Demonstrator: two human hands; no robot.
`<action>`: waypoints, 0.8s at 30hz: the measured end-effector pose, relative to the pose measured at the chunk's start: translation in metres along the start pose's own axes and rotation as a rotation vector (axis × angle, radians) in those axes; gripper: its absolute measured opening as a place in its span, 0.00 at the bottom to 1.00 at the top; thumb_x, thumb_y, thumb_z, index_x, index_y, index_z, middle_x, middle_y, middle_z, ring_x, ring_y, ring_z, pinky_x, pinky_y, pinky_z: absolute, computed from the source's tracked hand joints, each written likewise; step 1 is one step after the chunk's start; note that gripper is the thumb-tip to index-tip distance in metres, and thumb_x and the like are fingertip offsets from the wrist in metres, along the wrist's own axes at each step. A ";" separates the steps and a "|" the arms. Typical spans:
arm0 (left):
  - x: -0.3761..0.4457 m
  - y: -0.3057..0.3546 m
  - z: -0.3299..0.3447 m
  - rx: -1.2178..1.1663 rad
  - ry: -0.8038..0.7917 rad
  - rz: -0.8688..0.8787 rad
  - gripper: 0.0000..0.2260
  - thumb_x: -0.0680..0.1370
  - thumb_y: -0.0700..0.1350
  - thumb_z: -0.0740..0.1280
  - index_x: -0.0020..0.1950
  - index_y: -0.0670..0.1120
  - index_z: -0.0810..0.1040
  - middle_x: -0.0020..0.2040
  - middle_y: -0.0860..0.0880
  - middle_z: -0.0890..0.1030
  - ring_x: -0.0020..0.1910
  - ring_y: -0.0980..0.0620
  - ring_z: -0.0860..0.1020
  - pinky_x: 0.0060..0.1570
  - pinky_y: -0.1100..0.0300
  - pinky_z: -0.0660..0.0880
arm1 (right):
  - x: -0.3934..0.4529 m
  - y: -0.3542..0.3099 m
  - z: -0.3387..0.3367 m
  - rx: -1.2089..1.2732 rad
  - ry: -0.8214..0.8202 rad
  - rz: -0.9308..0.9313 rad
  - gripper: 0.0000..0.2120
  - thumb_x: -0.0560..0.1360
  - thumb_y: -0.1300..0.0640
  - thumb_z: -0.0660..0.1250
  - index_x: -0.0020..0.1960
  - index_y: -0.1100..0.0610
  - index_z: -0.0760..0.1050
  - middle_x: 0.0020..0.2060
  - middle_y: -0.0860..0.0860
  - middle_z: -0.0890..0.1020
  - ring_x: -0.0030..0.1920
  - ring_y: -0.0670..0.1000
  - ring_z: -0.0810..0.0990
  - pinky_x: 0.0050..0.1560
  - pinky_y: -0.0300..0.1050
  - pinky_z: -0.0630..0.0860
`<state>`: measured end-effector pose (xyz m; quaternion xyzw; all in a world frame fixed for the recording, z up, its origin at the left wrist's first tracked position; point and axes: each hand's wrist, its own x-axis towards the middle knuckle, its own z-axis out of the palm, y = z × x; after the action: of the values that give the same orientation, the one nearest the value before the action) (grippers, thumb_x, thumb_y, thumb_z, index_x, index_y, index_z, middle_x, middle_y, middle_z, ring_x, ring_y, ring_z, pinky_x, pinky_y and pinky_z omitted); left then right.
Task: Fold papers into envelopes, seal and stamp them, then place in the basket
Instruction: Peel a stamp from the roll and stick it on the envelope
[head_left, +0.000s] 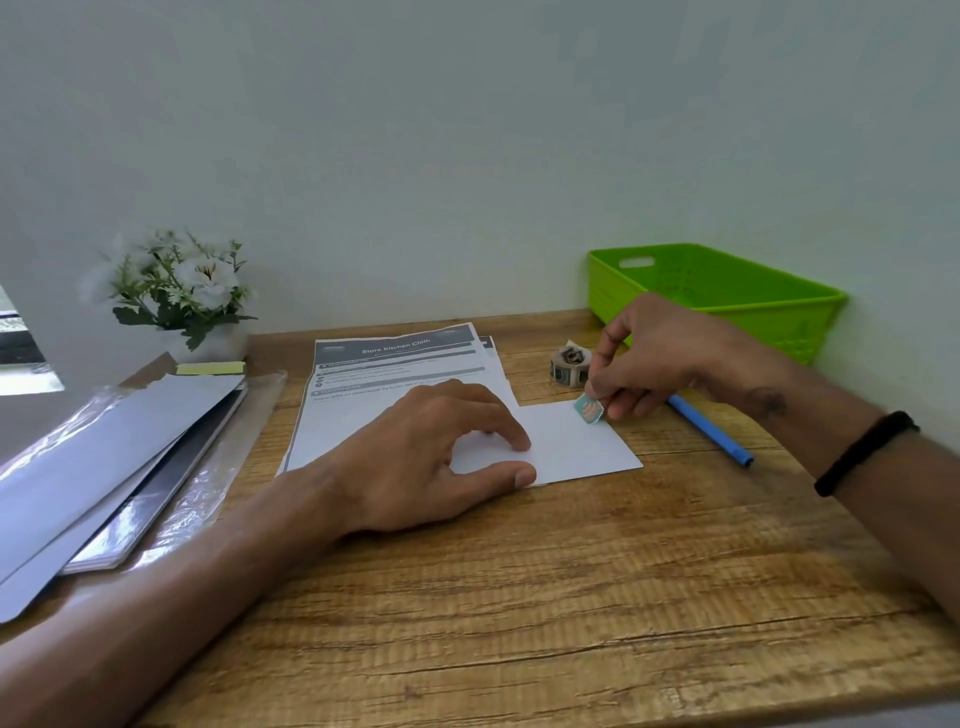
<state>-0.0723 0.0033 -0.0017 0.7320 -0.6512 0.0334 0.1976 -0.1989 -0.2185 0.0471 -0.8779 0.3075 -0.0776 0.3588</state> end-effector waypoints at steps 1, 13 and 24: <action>0.001 0.001 0.000 -0.001 0.000 -0.004 0.19 0.80 0.66 0.65 0.63 0.59 0.83 0.62 0.64 0.80 0.65 0.66 0.74 0.65 0.65 0.71 | 0.000 0.000 0.000 0.007 0.003 0.001 0.05 0.74 0.66 0.76 0.48 0.63 0.82 0.34 0.58 0.88 0.33 0.51 0.88 0.34 0.43 0.83; 0.016 0.010 0.012 0.085 -0.021 -0.085 0.21 0.80 0.68 0.62 0.70 0.62 0.77 0.58 0.61 0.76 0.58 0.63 0.71 0.55 0.73 0.66 | 0.001 0.002 0.005 -0.001 0.023 -0.014 0.06 0.74 0.67 0.75 0.50 0.64 0.82 0.35 0.58 0.88 0.37 0.53 0.89 0.42 0.49 0.87; 0.047 0.013 0.029 0.060 0.030 -0.160 0.30 0.77 0.71 0.64 0.74 0.59 0.74 0.43 0.60 0.73 0.43 0.63 0.72 0.40 0.65 0.63 | -0.001 -0.001 0.006 -0.047 0.033 -0.062 0.03 0.75 0.66 0.75 0.48 0.62 0.83 0.33 0.54 0.88 0.34 0.49 0.88 0.38 0.44 0.85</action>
<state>-0.0837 -0.0512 -0.0112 0.7868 -0.5862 0.0479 0.1871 -0.1970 -0.2143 0.0433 -0.8936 0.2880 -0.0960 0.3306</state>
